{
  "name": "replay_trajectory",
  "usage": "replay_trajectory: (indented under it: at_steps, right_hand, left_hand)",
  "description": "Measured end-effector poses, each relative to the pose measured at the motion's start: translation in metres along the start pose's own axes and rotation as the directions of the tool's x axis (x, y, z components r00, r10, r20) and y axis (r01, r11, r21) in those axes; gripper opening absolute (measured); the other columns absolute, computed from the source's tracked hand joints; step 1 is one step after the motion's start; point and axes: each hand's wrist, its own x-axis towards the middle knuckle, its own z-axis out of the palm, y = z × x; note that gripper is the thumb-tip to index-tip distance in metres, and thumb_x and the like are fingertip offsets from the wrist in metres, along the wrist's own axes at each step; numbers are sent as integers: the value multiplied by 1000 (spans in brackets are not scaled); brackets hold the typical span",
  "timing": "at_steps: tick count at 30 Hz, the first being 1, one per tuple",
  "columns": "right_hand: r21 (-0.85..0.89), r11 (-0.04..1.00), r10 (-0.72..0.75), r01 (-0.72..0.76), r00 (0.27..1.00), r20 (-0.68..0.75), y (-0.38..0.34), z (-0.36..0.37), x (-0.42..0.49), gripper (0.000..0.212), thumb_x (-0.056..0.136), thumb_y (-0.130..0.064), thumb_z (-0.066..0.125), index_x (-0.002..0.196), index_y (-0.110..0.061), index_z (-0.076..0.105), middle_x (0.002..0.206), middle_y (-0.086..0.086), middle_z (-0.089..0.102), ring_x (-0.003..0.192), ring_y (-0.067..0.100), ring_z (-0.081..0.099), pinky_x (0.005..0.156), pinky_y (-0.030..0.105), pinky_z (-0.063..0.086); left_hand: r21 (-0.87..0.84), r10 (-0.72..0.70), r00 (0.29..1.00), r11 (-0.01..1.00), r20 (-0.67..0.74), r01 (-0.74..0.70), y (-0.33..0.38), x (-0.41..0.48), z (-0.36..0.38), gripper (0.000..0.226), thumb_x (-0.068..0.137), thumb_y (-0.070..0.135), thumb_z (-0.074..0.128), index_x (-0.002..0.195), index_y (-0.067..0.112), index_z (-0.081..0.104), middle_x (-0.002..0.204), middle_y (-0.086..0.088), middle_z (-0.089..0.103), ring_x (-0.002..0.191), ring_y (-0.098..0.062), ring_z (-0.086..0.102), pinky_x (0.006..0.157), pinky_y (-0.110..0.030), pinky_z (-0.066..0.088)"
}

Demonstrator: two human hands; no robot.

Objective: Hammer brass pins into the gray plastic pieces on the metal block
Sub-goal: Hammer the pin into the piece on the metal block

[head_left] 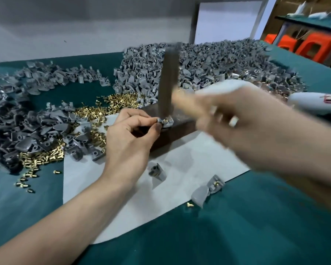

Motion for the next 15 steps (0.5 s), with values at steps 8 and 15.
replay_trajectory:
  at_steps: [8, 15]
  right_hand:
    - [-44, 999, 0, 3, 999, 53, 2, 6, 2, 21, 90, -27, 49, 102, -14, 61, 55, 0, 49, 48, 7, 48, 40, 21, 36]
    - [581, 811, 167, -66, 978, -122, 40, -25, 13, 9, 80, -30, 59, 74, -30, 66, 46, -2, 47, 23, 16, 39, 33, 20, 37]
  left_hand:
    - [-75, -28, 999, 997, 33, 30, 3, -3, 0, 18, 81, 5, 73, 69, 19, 72, 87, 14, 60, 94, -22, 61, 90, -49, 53]
    - [-44, -30, 999, 999, 17, 31, 6, -3, 3, 15, 80, 10, 75, 71, 22, 73, 86, 14, 60, 84, 0, 57, 81, -26, 51]
